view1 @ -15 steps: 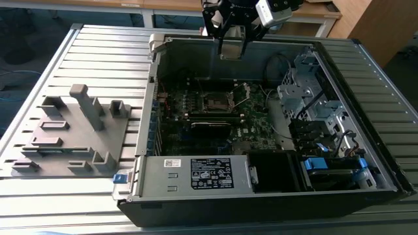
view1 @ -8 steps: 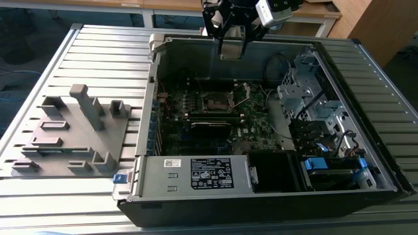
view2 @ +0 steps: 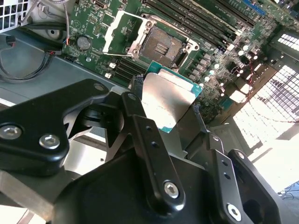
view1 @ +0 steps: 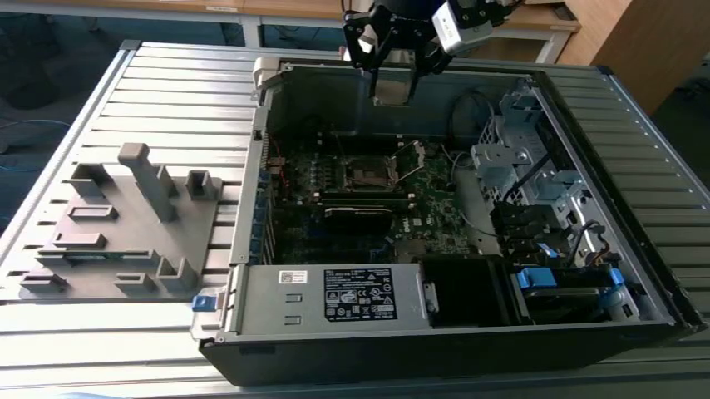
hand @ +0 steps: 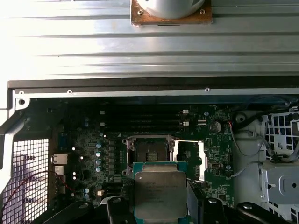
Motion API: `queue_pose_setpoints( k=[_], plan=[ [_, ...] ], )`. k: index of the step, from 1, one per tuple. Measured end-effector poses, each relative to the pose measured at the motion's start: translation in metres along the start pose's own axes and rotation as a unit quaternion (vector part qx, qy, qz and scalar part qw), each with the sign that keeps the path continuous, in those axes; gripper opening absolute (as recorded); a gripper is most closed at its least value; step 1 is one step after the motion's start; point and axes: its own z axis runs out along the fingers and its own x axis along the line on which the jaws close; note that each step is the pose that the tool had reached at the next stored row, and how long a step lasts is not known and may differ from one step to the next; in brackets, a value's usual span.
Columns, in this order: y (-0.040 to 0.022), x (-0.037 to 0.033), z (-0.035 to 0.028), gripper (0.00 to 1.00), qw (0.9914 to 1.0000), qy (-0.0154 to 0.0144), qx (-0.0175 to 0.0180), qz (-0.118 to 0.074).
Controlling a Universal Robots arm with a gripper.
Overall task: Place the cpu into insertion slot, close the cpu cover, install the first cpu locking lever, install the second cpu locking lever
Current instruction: 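Place the cpu into insertion slot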
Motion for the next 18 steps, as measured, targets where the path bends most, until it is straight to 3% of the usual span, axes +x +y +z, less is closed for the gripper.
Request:
queue_pose_setpoints(
  k=[18],
  plan=[
    [-0.0006, -0.0001, 0.0064, 0.54, 1.0, -0.0001, -0.0001, 0.0]
  ],
)
